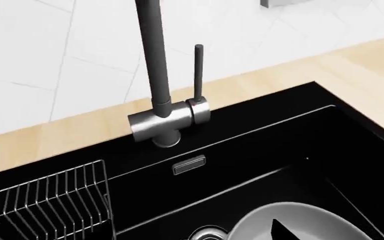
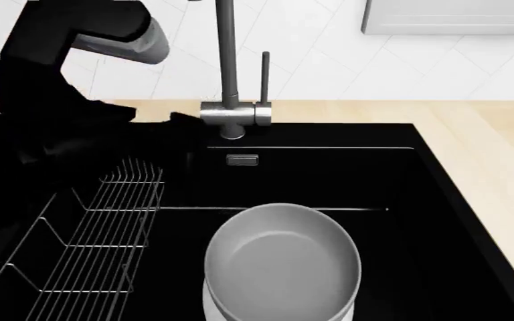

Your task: Stack the bowls in the sink.

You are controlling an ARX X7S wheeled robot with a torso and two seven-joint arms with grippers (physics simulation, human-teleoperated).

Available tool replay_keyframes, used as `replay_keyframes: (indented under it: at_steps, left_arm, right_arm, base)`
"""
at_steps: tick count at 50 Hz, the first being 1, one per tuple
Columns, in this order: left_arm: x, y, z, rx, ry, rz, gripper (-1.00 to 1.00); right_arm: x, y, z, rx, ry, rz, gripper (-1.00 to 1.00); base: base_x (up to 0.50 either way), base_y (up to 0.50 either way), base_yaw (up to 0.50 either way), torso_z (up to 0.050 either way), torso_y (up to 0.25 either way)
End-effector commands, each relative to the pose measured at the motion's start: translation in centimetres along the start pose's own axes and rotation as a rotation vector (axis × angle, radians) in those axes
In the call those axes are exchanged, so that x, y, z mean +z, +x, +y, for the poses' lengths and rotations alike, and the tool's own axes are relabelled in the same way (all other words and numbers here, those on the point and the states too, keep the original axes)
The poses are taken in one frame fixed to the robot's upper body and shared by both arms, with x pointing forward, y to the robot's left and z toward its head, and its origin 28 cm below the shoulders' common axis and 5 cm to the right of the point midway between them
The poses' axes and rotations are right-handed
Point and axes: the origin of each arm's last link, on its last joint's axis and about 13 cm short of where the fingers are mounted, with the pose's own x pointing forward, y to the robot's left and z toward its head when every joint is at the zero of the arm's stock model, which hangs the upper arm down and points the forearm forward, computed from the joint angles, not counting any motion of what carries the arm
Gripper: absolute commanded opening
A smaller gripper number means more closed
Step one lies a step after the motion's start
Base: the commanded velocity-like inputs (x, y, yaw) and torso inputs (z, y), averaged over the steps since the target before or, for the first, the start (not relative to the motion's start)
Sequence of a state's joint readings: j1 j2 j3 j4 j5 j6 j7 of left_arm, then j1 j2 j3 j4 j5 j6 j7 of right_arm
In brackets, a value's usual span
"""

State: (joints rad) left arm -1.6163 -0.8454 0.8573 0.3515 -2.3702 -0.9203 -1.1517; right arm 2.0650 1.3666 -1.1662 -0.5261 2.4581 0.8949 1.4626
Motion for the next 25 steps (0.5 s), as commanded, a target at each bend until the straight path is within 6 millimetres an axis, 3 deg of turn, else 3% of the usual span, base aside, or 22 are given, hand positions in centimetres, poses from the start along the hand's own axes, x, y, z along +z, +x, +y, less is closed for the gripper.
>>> replay_keyframes:
  at_steps: [1,12,25]
  left_arm:
    - [1.0,-3.0,0.8,0.087,0.025,-0.12,1.0]
    - [0.7,-5.1,1.1,0.164,0.051,-0.234,1.0]
    - [-0.6,-6.3,1.7,0.236,0.086,-0.288,1.0]
  right_arm:
    - [1.2,-0.9,0.4,0.063,0.005,-0.092,1.0]
    - [1.5,-2.0,0.8,0.116,-0.003,-0.167,1.0]
    - [1.4,-3.1,1.4,0.162,-0.018,-0.241,1.0]
  base:
    - [0.0,0.0,0.0,0.0,0.0]
    - [0.0,0.0,0.0,0.0,0.0]
    - [0.0,0.0,0.0,0.0,0.0]
